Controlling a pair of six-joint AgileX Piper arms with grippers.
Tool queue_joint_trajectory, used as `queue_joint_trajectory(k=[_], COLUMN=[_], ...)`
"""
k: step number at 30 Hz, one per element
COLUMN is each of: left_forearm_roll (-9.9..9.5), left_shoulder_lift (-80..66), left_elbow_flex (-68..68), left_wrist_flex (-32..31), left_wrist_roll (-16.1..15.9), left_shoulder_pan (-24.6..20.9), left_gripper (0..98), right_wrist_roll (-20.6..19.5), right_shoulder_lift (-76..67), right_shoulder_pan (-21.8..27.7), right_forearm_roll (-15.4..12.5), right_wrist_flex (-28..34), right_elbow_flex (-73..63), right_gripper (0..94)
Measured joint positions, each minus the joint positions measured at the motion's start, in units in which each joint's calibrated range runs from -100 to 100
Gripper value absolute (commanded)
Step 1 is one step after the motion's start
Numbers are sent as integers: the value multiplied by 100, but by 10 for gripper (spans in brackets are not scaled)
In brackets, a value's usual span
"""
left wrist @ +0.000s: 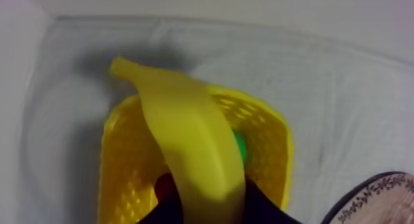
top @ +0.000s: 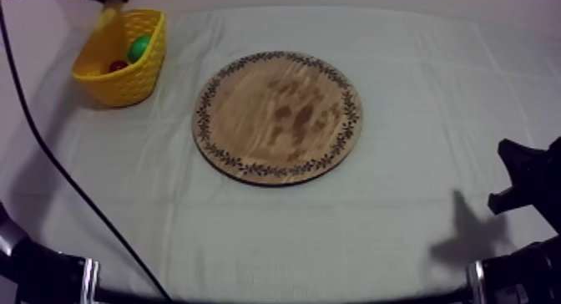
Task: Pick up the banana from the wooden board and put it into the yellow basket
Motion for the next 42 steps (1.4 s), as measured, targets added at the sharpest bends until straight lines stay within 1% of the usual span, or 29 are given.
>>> queue_joint_trajectory(k=[7, 14, 17, 18, 19, 23, 24, 26, 29, 33, 36, 38, 42], left_forearm_roll=[-7, -7, -12, -12, -12, -1, 25, 52, 65, 73, 55, 55, 54], left_shoulder_lift=[476, 616, 612, 605, 583, 504, 474, 424, 373, 314, 217, 126, -168], left_elbow_flex=[119, 349, 408, 410, 425, 484, 517, 559, 532, 504, 530, 566, 715], left_wrist_flex=[-162, -219, -228, -229, -229, -195, -176, -138, -127, -161, -227, -313, -628], left_wrist_roll=[30, 14, 6, 6, 3, 19, -3, -108, -225, -239, -211, -186, -135], left_shoulder_pan=[-100, -129, -129, -129, -129, -129, -129, -129, -137, -149, -162, -184, -265], left_gripper=[314, 313, 339, 366, 421, 743, 804, 876, 911, 886, 807, 715, 434], right_wrist_roll=[0, 0, 0, 0, 0, 0, 0, 0, 0, 0, 0, 0, 0], right_shoulder_lift=[0, 0, 0, 0, 0, 0, 0, 0, 0, 0, 0, 0, 0], right_shoulder_pan=[0, 0, 0, 0, 0, 0, 0, 0, 0, 0, 0, 0, 0], right_forearm_roll=[0, 0, 0, 0, 0, 0, 0, 0, 0, 0, 0, 0, 0], right_wrist_flex=[0, 0, 0, 0, 0, 0, 0, 0, -6, -6, -6, -6, -6], right_elbow_flex=[0, 0, 0, 0, 0, 0, 0, 0, 0, 0, 0, 0, 0], right_gripper=[3, 3, 3, 3, 3, 3, 3, 3, 3, 3, 3, 3, 3])
